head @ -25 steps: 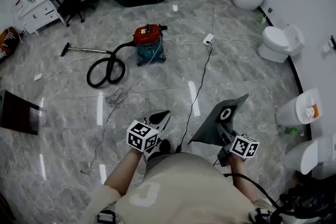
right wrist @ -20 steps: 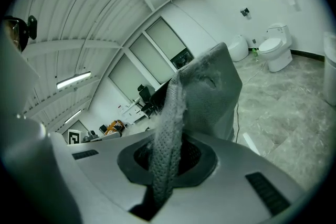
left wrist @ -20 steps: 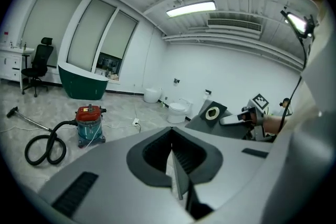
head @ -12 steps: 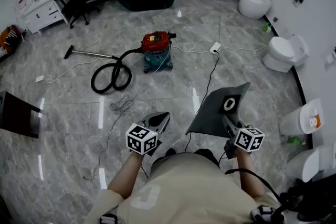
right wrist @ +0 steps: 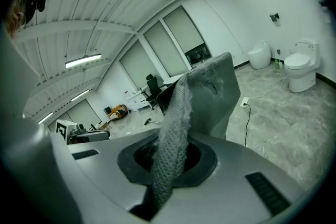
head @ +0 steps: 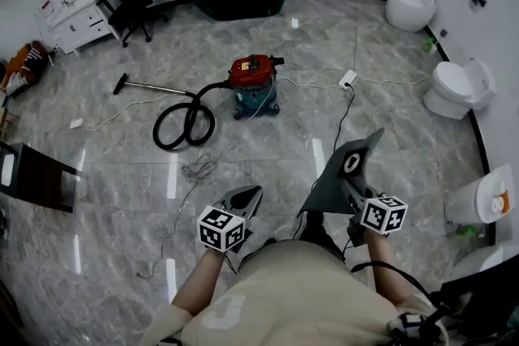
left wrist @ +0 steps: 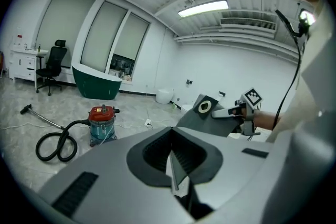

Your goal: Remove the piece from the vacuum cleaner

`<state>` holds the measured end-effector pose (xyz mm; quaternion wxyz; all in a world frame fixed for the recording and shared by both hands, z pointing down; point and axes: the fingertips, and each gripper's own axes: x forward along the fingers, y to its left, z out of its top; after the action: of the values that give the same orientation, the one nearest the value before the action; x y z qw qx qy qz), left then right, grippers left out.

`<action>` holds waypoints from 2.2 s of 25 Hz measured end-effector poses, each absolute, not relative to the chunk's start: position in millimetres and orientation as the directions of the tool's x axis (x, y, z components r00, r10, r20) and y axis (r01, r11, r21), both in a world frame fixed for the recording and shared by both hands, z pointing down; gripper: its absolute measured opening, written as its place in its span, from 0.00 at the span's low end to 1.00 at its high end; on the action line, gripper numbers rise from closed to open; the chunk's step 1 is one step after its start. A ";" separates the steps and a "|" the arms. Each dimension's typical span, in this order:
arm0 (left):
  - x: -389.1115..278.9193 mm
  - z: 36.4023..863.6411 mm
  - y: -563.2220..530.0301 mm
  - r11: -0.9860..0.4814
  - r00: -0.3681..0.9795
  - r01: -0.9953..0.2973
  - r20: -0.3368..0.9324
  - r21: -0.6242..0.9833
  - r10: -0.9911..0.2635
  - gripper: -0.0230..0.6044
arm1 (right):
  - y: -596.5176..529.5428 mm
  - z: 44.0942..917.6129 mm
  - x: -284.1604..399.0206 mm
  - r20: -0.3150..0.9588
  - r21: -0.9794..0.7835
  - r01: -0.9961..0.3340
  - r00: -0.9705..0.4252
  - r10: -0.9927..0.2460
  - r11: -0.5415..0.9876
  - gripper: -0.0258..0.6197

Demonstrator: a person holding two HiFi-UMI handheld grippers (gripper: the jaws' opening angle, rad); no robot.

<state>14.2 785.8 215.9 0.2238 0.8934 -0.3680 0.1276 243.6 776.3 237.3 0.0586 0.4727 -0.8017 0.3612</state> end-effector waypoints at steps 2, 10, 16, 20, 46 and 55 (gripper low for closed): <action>31.1 215.8 772.9 -0.619 0.686 -0.725 0.409 0.304 -0.602 0.04 | 760.6 245.0 258.5 0.438 -0.543 -0.789 -0.558 -0.704 0.287 0.06; 128.0 209.4 702.7 -0.641 0.622 -0.753 0.480 0.150 -0.618 0.04 | 688.9 240.6 321.2 0.389 -0.529 -0.727 -0.666 -0.637 0.437 0.06; 177.4 208.4 664.4 -0.603 0.607 -0.775 0.489 0.190 -0.626 0.04 | 651.2 247.6 367.3 0.418 -0.507 -0.719 -0.687 -0.594 0.475 0.06; 189.4 209.3 647.3 -0.577 0.577 -0.798 0.503 0.175 -0.644 0.04 | 635.8 262.1 391.6 0.473 -0.470 -0.733 -0.680 -0.561 0.492 0.06; 67.1 223.0 457.6 -0.561 0.604 -0.791 0.463 0.246 -0.649 0.04 | 472.9 259.3 339.4 0.686 -0.176 -0.859 -0.458 -0.566 0.481 0.06; -12.2 219.4 402.0 -0.551 0.611 -0.790 0.430 0.270 -0.665 0.04 | 397.5 239.0 291.9 0.685 -0.134 -0.888 -0.403 -0.607 0.440 0.06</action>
<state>-12.2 402.0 219.4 0.2226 0.8694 -0.4183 0.1404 291.9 397.5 239.0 0.2830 0.4671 -0.7999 0.2487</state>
